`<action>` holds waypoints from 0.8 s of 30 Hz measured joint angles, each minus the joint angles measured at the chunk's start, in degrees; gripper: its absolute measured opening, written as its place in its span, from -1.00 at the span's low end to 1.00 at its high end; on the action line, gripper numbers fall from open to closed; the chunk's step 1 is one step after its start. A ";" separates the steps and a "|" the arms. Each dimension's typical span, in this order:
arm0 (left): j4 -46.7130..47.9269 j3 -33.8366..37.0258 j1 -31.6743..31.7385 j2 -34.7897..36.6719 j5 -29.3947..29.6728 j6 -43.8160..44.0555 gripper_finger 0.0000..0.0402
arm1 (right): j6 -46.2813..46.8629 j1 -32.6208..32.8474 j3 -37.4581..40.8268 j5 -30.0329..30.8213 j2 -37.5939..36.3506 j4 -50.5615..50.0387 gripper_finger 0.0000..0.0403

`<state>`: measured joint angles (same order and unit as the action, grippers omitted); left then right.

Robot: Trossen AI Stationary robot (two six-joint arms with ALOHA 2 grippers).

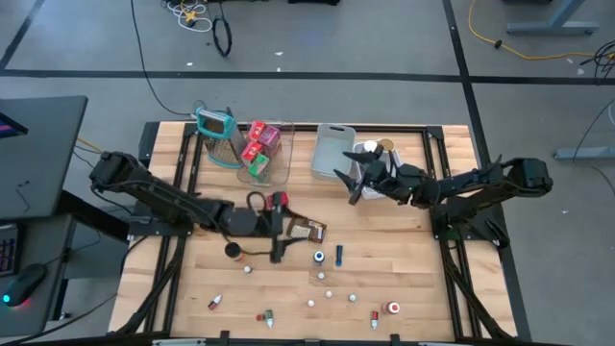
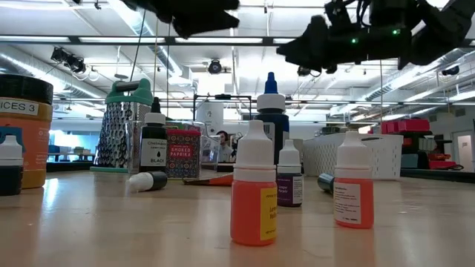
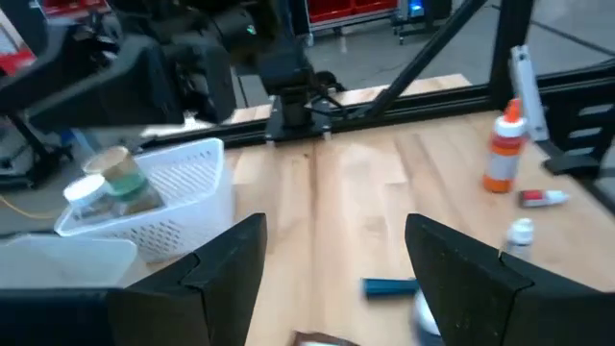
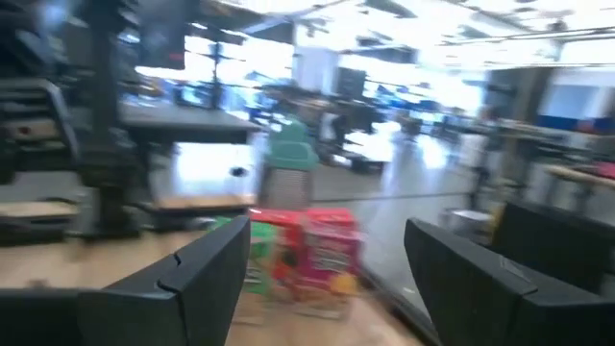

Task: Pick & Place Kitchen Items
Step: Put the orange spice bottle into the white bin

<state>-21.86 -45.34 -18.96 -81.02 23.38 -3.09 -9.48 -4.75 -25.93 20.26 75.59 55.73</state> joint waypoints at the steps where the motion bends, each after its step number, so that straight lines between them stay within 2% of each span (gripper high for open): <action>1: 1.15 -0.02 -1.09 0.35 0.70 1.74 0.28 | 0.24 0.00 -0.02 -1.51 -0.18 -0.23 0.42; 5: 14.13 -1.03 -4.60 2.89 1.88 10.60 0.28 | 0.39 -0.02 -0.02 -3.28 -0.28 -0.61 0.42; 8: 32.26 -5.89 -6.49 5.31 3.08 19.39 0.28 | 0.39 -0.02 -0.02 -3.28 -0.29 -0.88 0.42; 11: 52.10 -12.58 -7.97 5.67 1.95 28.45 0.28 | 0.14 -0.02 -0.02 -3.26 -0.30 -1.44 0.42; 13: 62.03 -15.88 -8.95 5.69 0.18 34.07 0.28 | -0.72 -0.02 -0.02 -3.24 -0.32 -1.84 0.42; 16: 69.15 -17.35 -9.90 5.82 -2.62 39.89 0.28 | -1.77 -0.02 -0.02 -3.20 -0.32 -1.99 0.42; 21: 74.53 -16.08 -10.33 5.77 -5.75 52.93 0.34 | -1.60 -0.02 -0.02 -3.20 -0.32 -2.34 0.42; 24: 75.29 -14.31 -10.40 5.71 -8.07 54.82 0.42 | -1.57 -0.02 -0.02 -3.20 -0.32 -2.77 0.42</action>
<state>53.43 -59.65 -29.36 -75.31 15.30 51.73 -11.05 -4.78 -25.96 17.06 75.26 52.96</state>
